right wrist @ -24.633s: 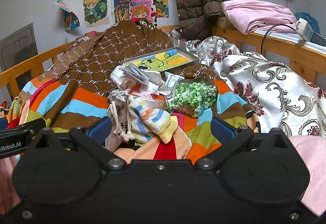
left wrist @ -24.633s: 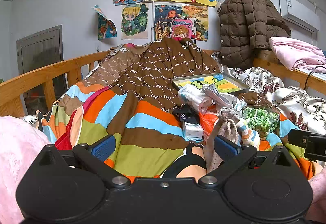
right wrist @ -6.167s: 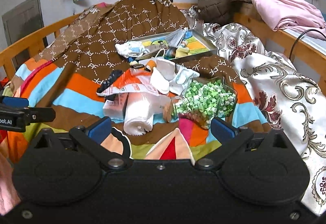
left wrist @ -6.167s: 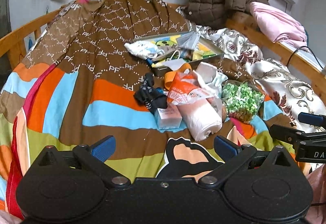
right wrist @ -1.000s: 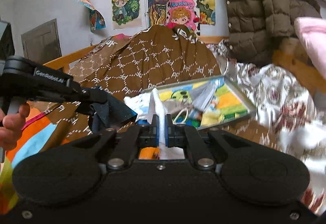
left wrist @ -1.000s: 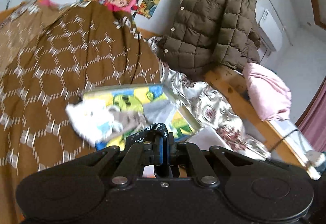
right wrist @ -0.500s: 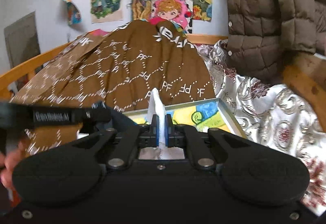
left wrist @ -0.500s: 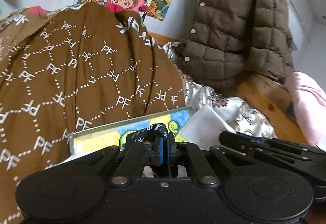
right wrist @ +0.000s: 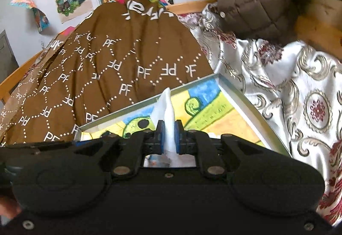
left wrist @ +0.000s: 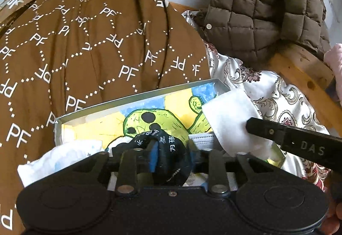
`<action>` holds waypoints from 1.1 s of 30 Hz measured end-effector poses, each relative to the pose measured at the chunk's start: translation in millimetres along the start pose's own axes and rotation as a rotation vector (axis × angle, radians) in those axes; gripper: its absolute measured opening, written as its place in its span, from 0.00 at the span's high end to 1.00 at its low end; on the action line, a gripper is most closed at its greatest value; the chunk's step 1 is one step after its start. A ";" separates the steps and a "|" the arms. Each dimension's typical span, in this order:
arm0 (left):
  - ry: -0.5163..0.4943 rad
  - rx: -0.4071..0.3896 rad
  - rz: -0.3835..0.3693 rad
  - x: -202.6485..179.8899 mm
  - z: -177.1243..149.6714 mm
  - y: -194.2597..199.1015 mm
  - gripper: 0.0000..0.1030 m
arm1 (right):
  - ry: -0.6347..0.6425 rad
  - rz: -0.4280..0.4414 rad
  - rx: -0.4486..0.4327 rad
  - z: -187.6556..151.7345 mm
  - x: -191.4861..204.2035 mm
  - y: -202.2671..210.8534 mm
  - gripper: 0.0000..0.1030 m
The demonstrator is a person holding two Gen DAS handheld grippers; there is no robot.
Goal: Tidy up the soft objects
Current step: 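Lower both items into the tray and open both tools, then withdraw both tools from the tray back over the pile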
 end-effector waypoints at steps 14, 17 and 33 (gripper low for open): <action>0.084 -0.175 0.073 -20.8 36.9 111.4 0.16 | 0.004 -0.029 -0.105 28.2 -21.9 81.7 0.44; 0.086 -0.233 0.084 -25.2 46.3 150.6 0.13 | 0.028 -0.029 -0.149 42.2 -15.4 119.9 0.32; 0.035 -0.461 0.006 -54.6 -29.5 369.9 0.01 | 0.162 -0.006 -0.352 31.3 38.0 338.2 0.01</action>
Point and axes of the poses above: each gripper's, at about its wrist camera, not at the fingertips, and y roughly against the way its jaws point, x to its left, z to its top, the point moved 3 cm from there along -y, roughly the way its jaws point, and after that the axes turned 3 degrees about z, right-handed, at the moved point
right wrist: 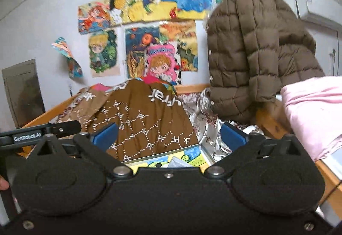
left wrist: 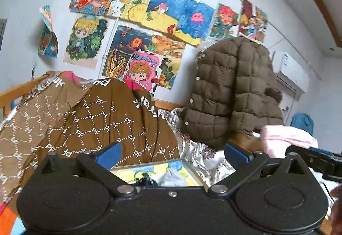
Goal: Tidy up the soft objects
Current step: 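Withdraw both tools from the tray back over the pile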
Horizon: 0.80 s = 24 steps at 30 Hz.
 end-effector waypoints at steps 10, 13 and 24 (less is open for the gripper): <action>-0.052 0.034 -0.004 11.0 -59.4 103.4 0.01 | 0.050 -0.022 0.011 -37.0 32.6 96.6 0.01; -0.059 0.056 -0.001 14.8 -81.0 121.6 0.01 | 0.055 -0.034 0.036 -55.0 37.4 114.8 0.01; -0.065 0.157 0.038 27.4 -163.8 160.6 0.01 | 0.071 -0.092 0.112 -122.1 51.6 150.5 0.01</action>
Point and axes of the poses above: each gripper's, at about its wrist camera, not at the fingertips, and y roughly against the way its jaws point, x to its left, z to its top, the point moved 3 cm from there along -y, roughly the way its jaws point, and after that the axes turned 3 degrees about z, right-handed, at the moved point
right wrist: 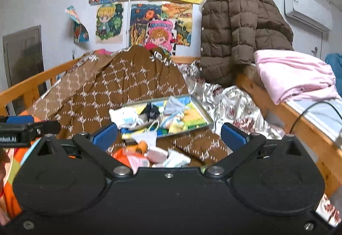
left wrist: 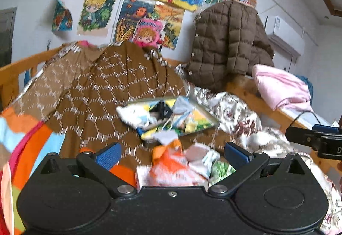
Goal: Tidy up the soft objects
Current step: 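Withdraw both tools from the tray back over the pile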
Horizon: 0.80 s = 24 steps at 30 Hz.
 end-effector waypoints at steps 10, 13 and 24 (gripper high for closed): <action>-0.033 0.073 0.013 2.1 -38.4 4.2 0.01 | -0.014 -0.012 0.070 -35.1 4.9 3.8 0.01; -0.042 0.101 0.006 0.3 -46.3 2.7 0.01 | -0.023 -0.010 0.098 -40.3 6.7 7.1 0.01; -0.102 0.203 0.006 -4.4 -69.6 -13.8 0.01 | -0.060 -0.023 0.236 -74.1 10.3 -5.1 0.01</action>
Point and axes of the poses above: each gripper's, at about its wrist camera, not at the fingertips, and y roughly against the way its jaws point, x to its left, z to its top, the point moved 3 cm from there along -y, roughly the way its jaws point, and after that the axes turned 3 degrees about z, right-handed, at the moved point
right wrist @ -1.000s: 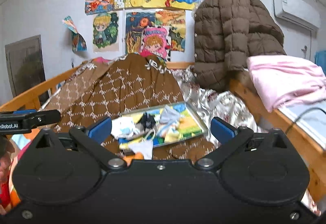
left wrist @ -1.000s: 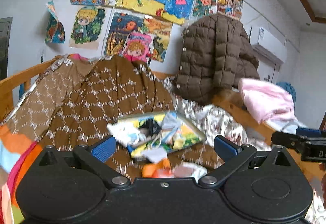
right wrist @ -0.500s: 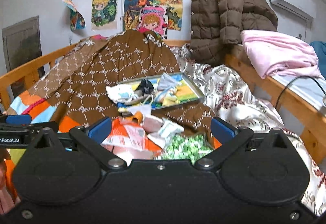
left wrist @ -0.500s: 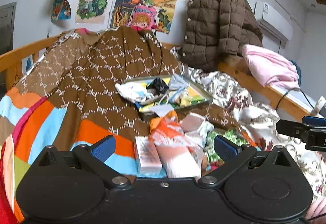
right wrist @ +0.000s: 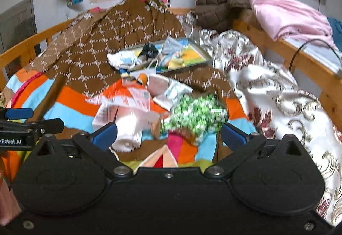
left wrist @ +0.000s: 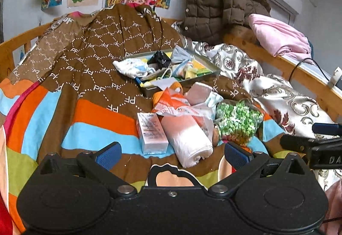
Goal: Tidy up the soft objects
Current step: 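Withdraw both tools from the tray back over the pile, then move both open tools toward the orange silicone strap and white item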
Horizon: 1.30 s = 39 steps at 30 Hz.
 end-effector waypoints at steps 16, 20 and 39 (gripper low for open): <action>-0.008 0.147 0.011 0.7 -15.5 -22.2 0.01 | 0.009 -0.006 0.132 -31.5 -0.3 -24.2 0.01; 0.005 0.179 0.039 4.4 -17.1 -29.0 0.01 | -0.013 -0.003 0.153 -32.2 -3.1 -27.7 0.01; -0.018 0.155 0.071 3.8 -3.9 -45.4 0.01 | -0.107 -0.025 0.243 -33.8 -10.3 -57.0 0.01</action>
Point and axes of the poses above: each gripper's, at about its wrist camera, not at the fingertips, and y roughly against the way its jaws point, x to its left, z to its top, the point moved 3 cm from there along -y, roughly the way its jaws point, and after that the axes turned 3 degrees about z, right-handed, at the moved point
